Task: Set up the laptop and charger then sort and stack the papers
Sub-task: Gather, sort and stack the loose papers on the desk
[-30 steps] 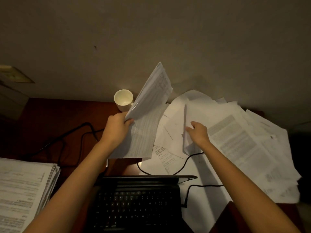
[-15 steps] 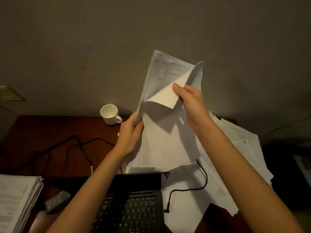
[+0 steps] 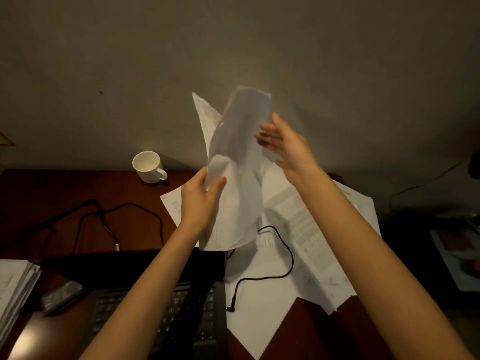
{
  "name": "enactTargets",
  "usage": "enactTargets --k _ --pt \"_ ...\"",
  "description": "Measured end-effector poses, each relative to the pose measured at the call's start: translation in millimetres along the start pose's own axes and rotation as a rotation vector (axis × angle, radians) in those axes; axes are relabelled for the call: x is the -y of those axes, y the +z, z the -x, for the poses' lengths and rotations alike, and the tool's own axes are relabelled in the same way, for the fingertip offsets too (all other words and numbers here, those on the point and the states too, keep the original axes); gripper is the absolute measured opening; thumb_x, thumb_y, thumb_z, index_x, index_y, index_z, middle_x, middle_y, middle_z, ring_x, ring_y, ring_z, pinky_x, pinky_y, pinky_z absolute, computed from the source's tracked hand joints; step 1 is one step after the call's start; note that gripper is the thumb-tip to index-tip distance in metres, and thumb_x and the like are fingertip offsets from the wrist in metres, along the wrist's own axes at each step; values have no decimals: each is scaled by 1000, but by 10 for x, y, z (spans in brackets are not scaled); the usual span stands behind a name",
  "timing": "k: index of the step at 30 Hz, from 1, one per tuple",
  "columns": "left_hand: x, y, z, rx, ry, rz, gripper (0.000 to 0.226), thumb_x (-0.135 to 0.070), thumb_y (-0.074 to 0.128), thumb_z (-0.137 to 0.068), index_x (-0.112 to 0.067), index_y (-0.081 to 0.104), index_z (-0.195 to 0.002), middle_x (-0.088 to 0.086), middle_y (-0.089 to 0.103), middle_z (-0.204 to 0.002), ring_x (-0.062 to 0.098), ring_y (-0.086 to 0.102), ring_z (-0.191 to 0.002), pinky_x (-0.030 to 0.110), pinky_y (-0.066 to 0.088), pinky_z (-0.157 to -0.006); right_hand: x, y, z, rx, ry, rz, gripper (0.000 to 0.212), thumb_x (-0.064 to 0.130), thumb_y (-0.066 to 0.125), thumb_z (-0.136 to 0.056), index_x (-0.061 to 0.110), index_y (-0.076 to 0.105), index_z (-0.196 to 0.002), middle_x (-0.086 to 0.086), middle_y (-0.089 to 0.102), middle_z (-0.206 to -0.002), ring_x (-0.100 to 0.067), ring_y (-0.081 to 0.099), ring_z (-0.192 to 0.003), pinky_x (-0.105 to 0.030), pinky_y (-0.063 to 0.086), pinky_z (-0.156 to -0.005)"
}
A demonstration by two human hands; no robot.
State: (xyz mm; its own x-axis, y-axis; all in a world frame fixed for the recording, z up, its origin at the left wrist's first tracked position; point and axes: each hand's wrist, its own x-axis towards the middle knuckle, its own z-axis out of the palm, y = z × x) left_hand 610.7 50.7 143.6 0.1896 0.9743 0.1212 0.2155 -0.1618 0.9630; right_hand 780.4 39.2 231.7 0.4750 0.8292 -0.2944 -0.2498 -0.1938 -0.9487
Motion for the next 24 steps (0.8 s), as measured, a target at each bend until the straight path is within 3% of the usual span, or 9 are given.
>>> enactTargets --k 3,5,8,10,11,14,16,20,24 --pt "37 99 -7 11 -13 -181 24 -18 57 -94 -14 62 -117 -9 63 -95 -2 56 -82 4 40 -68 -560 -741 -240 -196 138 295 12 18 56 -92 10 64 -97 -6 58 -101 -17 56 -93 -24 46 -74" --pt "117 169 -78 84 -80 -371 28 -20 55 -95 -13 58 -123 -1 64 -105 13 58 -93 21 45 -77 -1025 -1237 -326 -263 358 522 25 15 57 -92 3 60 -113 -7 55 -106 -24 53 -100 -35 45 -89" --pt "262 304 -132 276 -164 -765 29 -21 49 -96 -13 55 -124 8 63 -115 31 58 -103 36 45 -78 -1594 -1797 -332 -249 614 632 43 12 63 -89 -4 51 -127 -14 55 -128 -29 54 -110 -22 46 -82" --pt "327 421 -100 342 -222 -857 28 -22 42 -100 -12 53 -124 11 61 -119 32 58 -103 37 42 -75 -1857 -2021 -334 -259 639 704 46 13 68 -85 -5 52 -124 -14 57 -126 -28 57 -103 -14 46 -69" --pt "347 484 -91 354 -255 -871 29 -21 39 -101 -11 52 -124 12 60 -120 33 58 -103 37 43 -76 -1945 -2093 -356 -273 627 763 50 16 72 -81 -3 53 -122 -14 58 -125 -27 58 -102 -16 48 -71" --pt "397 655 -127 357 -285 -921 27 -15 40 -101 -6 51 -124 18 59 -119 35 58 -101 38 44 -76 -2124 -2192 -466 -286 565 969 79 30 80 -66 7 43 -133 -14 49 -131 -30 48 -117 -34 45 -98" --pt "357 756 -152 346 -222 -926 26 -10 41 -99 -5 52 -122 20 60 -115 35 59 -96 37 43 -72 -2173 -2214 -538 -281 513 1080 92 36 82 -66 13 32 -140 -14 40 -136 -31 37 -127 -41 36 -106" --pt "127 917 -177 170 -120 -587 29 -3 45 -95 -6 56 -121 9 62 -107 20 53 -90 31 42 -76 -2263 -2375 -705 -276 503 1225 110 49 84 -61 19 19 -145 -15 27 -147 -31 21 -139 -49 19 -113" --pt "103 1133 -202 104 -494 195 36 6 49 -90 -9 54 -122 4 64 -114 20 62 -102 32 50 -89 -2317 -2593 -803 -256 493 1279 124 61 81 -55 25 7 -148 -15 20 -149 -34 16 -140 -54 14 -112"
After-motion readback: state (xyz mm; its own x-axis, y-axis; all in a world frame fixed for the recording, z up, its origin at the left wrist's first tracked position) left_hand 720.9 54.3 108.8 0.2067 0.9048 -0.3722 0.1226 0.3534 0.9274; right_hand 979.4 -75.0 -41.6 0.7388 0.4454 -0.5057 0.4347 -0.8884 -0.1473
